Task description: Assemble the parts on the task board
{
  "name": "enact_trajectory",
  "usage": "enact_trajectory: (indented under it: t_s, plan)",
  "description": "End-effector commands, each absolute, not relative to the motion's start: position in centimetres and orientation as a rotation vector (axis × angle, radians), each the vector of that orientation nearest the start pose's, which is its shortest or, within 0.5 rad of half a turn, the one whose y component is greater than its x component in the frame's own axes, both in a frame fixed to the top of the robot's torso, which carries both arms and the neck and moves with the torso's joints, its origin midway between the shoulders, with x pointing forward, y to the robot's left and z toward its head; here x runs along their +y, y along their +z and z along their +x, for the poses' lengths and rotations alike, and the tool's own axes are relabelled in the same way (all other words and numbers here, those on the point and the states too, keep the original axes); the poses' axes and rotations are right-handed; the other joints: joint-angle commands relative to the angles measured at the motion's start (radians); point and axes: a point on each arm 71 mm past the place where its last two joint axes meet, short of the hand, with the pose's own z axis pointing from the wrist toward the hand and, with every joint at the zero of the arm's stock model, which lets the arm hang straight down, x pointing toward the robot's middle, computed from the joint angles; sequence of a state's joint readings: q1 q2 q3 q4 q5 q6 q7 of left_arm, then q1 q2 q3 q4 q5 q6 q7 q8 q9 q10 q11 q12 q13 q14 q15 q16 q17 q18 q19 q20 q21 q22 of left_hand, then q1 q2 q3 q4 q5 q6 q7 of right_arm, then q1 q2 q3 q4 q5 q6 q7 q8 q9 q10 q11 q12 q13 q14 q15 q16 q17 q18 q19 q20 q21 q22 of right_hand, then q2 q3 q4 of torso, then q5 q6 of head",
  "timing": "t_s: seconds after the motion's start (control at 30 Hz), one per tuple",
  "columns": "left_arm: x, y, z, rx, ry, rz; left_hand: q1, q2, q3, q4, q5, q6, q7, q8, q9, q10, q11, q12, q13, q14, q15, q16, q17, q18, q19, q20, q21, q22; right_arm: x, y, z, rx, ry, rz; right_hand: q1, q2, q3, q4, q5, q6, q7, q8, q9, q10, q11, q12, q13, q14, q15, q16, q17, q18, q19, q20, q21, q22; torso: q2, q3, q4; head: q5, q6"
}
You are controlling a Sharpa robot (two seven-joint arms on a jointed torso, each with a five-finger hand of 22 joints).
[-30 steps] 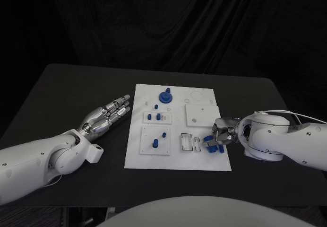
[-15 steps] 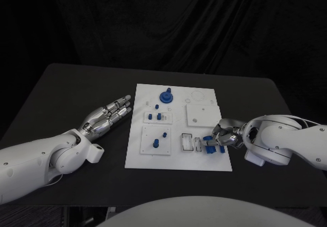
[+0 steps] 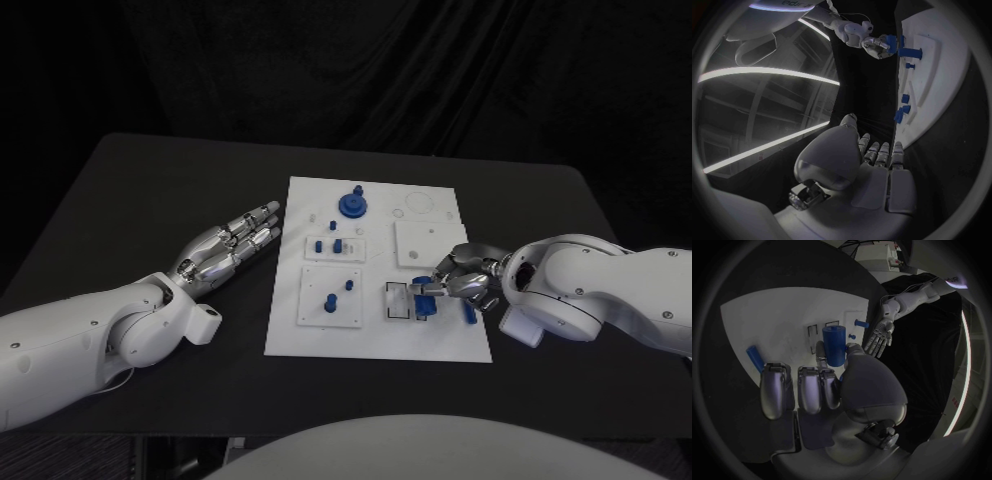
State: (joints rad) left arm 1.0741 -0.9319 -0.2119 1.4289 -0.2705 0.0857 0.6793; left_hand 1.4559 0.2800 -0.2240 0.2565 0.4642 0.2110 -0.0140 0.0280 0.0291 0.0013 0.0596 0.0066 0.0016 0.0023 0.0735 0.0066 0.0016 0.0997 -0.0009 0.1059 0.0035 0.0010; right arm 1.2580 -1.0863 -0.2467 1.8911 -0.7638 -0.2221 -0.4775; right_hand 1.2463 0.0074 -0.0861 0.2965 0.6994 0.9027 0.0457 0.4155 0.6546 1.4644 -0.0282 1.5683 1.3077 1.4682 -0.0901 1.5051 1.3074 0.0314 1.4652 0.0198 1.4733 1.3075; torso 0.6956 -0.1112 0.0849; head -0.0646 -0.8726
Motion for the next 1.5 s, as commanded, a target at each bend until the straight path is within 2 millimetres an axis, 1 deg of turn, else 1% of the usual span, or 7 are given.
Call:
enact_trajectory:
  t_s: [0.03,0.17,0.33,0.6,1.0,1.27,1.5]
  plan:
    - [25.8,-26.9,42.9,1.511,-1.864,-0.758,0.010,-0.001,0.008,0.000,0.005,-0.002,0.004,0.001,0.001,0.000,0.006,-0.006,-0.001,-0.002,0.008,-0.007,-0.002,0.001,0.001,0.005,-0.004,-0.001,-23.0,-23.9,38.0,2.342,0.634,0.635,-0.006,0.020,0.155,-0.138,-0.020,-0.005,-0.003,0.018,0.045,0.106,-0.003,0.003,0.263,0.074,-0.003,-0.001,0.098,-0.004,0.059,-0.002,-0.004,0.227,0.000,-0.0007,0.0016,0.000,0.000]
    - [25.8,-26.9,42.9,1.514,-1.867,-0.759,0.010,-0.001,0.009,-0.001,0.005,-0.002,0.004,0.001,0.001,0.001,0.008,-0.006,-0.001,-0.002,0.009,-0.007,-0.002,0.001,0.001,0.007,-0.004,-0.001,-22.6,-24.1,38.2,2.356,0.615,0.600,-0.027,0.013,0.160,-0.125,-0.069,-0.009,-0.002,0.017,0.045,0.106,-0.002,0.003,0.263,0.074,-0.002,0.000,0.099,-0.004,0.060,-0.001,-0.003,0.228,-0.001,0.0003,-0.0014,0.007,0.000]
    - [25.7,-26.9,42.9,1.517,-1.869,-0.760,0.010,-0.001,0.009,-0.001,0.005,-0.002,0.004,0.001,0.001,0.001,0.009,-0.006,-0.001,-0.002,0.012,-0.007,-0.002,0.000,0.001,0.009,-0.004,-0.001,-22.3,-24.3,38.4,2.366,0.603,0.583,-0.076,0.006,0.148,-0.088,-0.205,-0.010,0.003,0.013,0.043,0.106,0.003,0.003,0.263,0.073,0.003,0.000,0.096,-0.004,0.058,0.003,-0.005,0.227,-0.001,-0.0002,-0.0009,0.007,0.000]
    - [25.8,-27.0,43.0,1.522,-1.868,-0.762,0.010,0.000,0.011,-0.001,0.005,-0.004,0.004,0.001,0.001,0.000,0.009,-0.006,-0.001,-0.002,0.016,-0.007,-0.002,0.000,0.001,0.013,-0.004,-0.001,-22.0,-24.4,38.6,2.375,0.597,0.571,-0.128,0.000,0.115,-0.046,-0.330,-0.013,0.010,0.010,0.041,0.106,0.009,0.003,0.263,0.073,0.008,0.000,0.094,-0.003,0.057,0.008,-0.007,0.226,-0.001,0.0005,-0.0019,0.011,0.000]
    - [25.7,-27.2,43.0,1.531,-1.872,-0.766,0.009,0.000,0.012,-0.002,0.005,-0.005,0.004,0.001,0.001,0.000,0.009,-0.006,-0.001,-0.002,0.021,-0.007,-0.002,-0.001,0.001,0.017,-0.004,-0.001,-21.6,-24.5,38.7,2.381,0.599,0.559,-0.187,0.003,0.055,-0.010,-0.481,-0.018,0.011,0.011,0.043,0.106,0.010,0.003,0.263,0.072,0.009,0.000,0.090,-0.003,0.056,0.010,-0.010,0.225,-0.001,0.0009,-0.0020,0.012,0.000]
    - [25.6,-27.3,43.0,1.536,-1.874,-0.768,0.009,0.000,0.013,-0.002,0.006,-0.006,0.004,0.000,0.000,0.000,0.009,-0.006,-0.001,-0.002,0.026,-0.007,-0.002,-0.001,0.001,0.022,-0.004,-0.001,-21.6,-24.5,38.9,2.374,0.602,0.561,-0.256,0.010,-0.004,-0.007,-0.512,-0.021,0.011,0.011,0.043,0.106,0.011,0.003,0.263,0.072,0.009,0.000,0.089,-0.002,0.055,0.010,-0.013,0.224,-0.001,0.0007,-0.0010,0.013,0.000]
    - [25.7,-27.4,43.0,1.540,-1.873,-0.770,0.009,0.000,0.013,-0.002,0.006,-0.006,0.004,0.000,0.000,0.000,0.009,-0.006,-0.001,-0.002,0.026,-0.007,-0.002,-0.001,0.001,0.022,-0.004,-0.001,-21.7,-24.5,38.9,2.369,0.600,0.567,-0.274,0.027,-0.062,-0.008,-0.612,-0.022,0.011,0.011,0.041,0.106,0.011,0.003,0.263,0.072,0.010,0.001,0.089,-0.002,0.055,0.011,-0.013,0.224,-0.002,0.0008,-0.0016,0.016,0.000]
